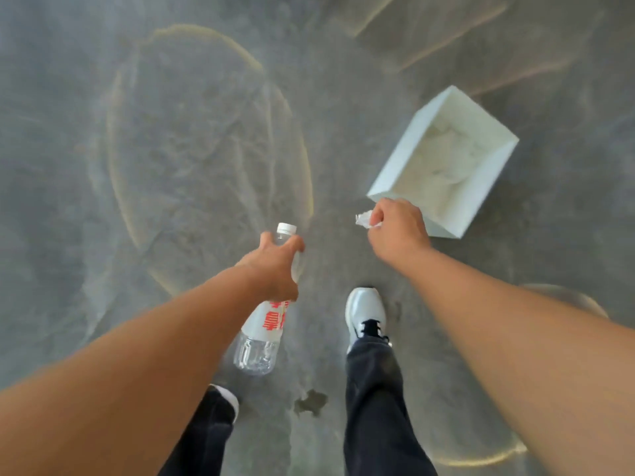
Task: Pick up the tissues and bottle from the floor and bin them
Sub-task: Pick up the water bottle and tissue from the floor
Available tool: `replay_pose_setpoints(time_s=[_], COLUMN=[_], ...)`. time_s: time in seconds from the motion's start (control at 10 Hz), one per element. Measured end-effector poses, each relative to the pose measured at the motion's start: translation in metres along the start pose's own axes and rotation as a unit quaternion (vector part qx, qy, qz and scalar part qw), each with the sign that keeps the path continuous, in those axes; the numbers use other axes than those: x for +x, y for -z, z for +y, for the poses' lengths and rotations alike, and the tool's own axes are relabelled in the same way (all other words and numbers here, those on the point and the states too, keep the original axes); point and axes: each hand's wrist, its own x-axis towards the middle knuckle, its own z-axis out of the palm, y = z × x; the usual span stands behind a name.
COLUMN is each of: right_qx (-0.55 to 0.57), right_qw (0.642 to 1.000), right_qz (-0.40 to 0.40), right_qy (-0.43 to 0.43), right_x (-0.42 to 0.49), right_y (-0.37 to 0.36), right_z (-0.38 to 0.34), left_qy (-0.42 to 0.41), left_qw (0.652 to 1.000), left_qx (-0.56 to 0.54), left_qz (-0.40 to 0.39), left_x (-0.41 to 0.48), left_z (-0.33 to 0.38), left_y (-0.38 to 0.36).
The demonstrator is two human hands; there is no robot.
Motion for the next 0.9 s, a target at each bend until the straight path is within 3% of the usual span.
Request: replay_pose_setpoints(time_s=[0.2,0.5,0.7,0.9], right_qx=[0.048,0.14,0.175,0.154], right_qw=[0.998,0.988,0.982,0.987], right_qz=[-0.008,0.05,0.054,0.02], right_qy=[-0.034,-0.047,-0.049,-0.051], right_x=[0.033,0.128,0.158,0.148], right_y=[0.06,0.11,0.118,0.119], right_z=[0.119,0.203,0.221,0.215], left_qy=[-0.007,-0.118,-0.13,-0.102], left_qw=[0.996,0.973,0.965,0.964], left_qx=[0.084,0.193,0.189,0.209], left_qz=[-0.021,0.049,0.128,0.127], left_x=[0.049,0.152,0.184,0.159], left_z=[0.134,0.329,0.365,0.317], left_y=[-0.006,0.027,0.057,0.074])
